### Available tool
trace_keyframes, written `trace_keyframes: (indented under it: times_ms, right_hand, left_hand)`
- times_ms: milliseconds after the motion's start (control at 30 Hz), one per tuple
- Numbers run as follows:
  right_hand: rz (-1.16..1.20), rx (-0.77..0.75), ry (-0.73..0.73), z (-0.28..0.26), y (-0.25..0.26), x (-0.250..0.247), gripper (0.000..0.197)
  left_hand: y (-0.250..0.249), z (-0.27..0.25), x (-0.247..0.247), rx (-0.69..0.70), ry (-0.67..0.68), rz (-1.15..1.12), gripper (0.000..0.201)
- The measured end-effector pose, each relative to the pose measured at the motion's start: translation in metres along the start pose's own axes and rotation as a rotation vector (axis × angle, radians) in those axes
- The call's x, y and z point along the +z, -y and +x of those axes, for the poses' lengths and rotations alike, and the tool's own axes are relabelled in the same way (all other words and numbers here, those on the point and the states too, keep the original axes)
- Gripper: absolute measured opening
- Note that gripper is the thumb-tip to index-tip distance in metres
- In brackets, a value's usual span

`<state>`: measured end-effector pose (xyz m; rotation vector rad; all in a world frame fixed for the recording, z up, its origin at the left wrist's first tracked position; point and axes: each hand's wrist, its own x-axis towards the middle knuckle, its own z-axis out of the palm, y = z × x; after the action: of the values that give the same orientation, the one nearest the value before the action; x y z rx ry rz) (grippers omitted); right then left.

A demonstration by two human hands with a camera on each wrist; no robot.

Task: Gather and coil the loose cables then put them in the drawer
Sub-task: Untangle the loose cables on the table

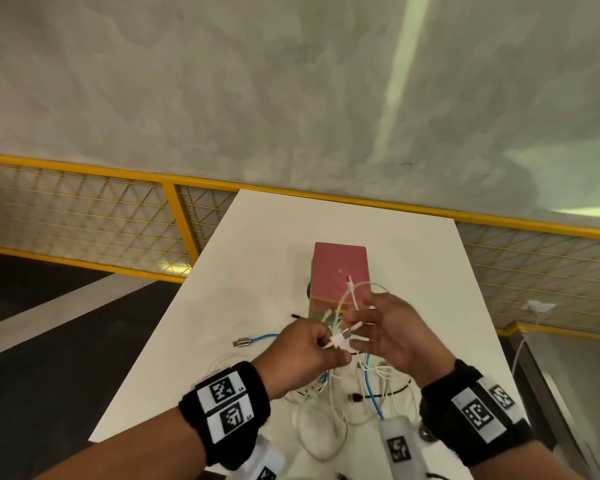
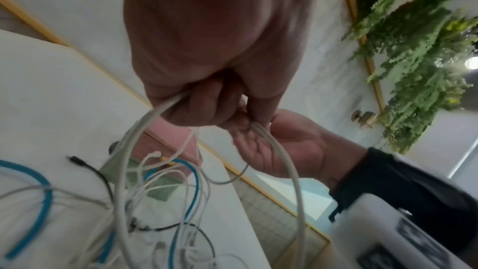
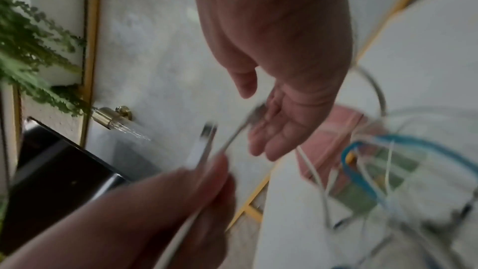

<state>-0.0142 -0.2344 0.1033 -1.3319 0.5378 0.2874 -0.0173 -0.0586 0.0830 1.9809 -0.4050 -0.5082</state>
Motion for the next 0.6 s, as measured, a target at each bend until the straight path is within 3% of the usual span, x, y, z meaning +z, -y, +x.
trace_keyframes:
  times_ms: [67, 167, 267, 333, 433, 600]
  right_hand:
    - [-0.046, -0.024, -0.01, 0.002, 0.002, -0.012, 0.028]
    - [-0.08, 0.007, 0.001, 0.005, -0.002, -0.023, 0.029]
    - [-0.132, 0.037, 0.028, 0.008, -0.009, -0.021, 0.022]
    - [-0.173, 0.002, 0.03, 0.016, -0.015, -0.014, 0.021]
    - [-0.328, -0.105, -0.02, 0.032, -0.021, 0.007, 0.018]
    - [-0.705, -0.296, 0.034, 0.08, -0.043, 0.062, 0.015]
  left_hand:
    - [0.011, -0.01, -0.005, -0.017, 0.083, 0.138, 0.038]
    - [0.022, -0.028, -0.008, 0.002, 0.344, 0.334, 0.038]
    - [0.028, -0.04, -0.011, -0.027, 0.409, 0.43, 0.038]
    - [0.032, -0.044, -0.017, -0.026, 0.321, 0.431, 0.034]
    - [0.041, -0.042, -0.031, 0.015, 0.07, 0.258, 0.014]
    - [0.035, -0.043, -0.068, -0.119, -0.508, -0.378, 0.032]
